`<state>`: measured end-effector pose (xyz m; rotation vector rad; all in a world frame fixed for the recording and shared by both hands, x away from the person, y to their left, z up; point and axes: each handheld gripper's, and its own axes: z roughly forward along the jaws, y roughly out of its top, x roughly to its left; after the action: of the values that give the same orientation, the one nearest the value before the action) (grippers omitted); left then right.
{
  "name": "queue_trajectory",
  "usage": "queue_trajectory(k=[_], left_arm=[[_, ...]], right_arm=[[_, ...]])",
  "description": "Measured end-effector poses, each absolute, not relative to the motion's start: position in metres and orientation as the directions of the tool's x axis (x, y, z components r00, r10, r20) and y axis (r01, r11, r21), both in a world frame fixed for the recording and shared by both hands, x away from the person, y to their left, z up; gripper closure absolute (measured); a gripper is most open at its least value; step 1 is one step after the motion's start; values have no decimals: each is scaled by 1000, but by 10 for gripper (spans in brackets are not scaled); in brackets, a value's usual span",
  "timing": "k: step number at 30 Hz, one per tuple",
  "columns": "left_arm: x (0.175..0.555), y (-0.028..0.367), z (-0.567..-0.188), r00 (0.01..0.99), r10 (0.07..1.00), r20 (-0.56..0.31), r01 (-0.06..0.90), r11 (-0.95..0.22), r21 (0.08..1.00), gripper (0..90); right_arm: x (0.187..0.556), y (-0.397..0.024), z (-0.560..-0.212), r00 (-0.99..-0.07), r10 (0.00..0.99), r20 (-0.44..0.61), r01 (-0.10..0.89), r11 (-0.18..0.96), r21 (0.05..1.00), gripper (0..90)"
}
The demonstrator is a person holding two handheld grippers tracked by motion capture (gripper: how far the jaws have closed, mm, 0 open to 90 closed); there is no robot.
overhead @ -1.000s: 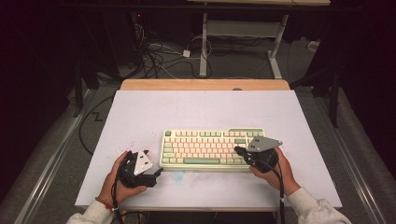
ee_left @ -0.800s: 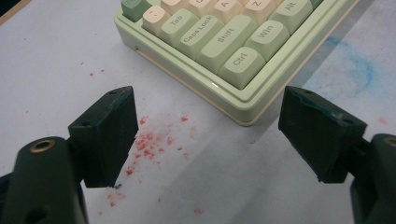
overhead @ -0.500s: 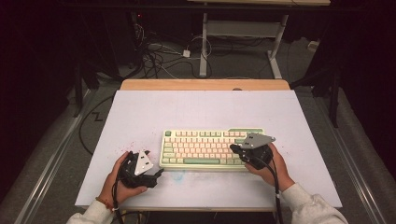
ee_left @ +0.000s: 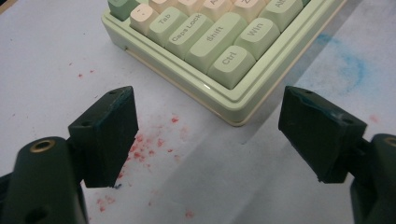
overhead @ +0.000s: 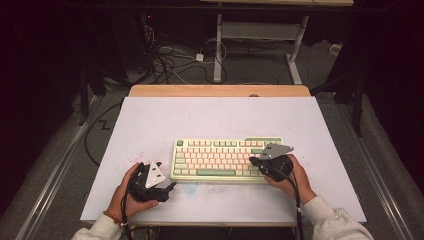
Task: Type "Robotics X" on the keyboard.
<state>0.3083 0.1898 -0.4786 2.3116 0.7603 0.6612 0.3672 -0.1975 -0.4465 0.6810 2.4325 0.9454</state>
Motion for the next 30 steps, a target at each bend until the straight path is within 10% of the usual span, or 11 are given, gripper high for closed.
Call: queue_trajectory(k=[21,30], left_arm=[[306,193,-467,698,686,205,362,-585,725,318],[308,199,-451,718,686,117,392,-538,746,808]], right_arm=[[362,-204,-456,-790,577,-209,299,659,690,900],[360,-205,-458,-782,589,-202,304,644,702,900]])
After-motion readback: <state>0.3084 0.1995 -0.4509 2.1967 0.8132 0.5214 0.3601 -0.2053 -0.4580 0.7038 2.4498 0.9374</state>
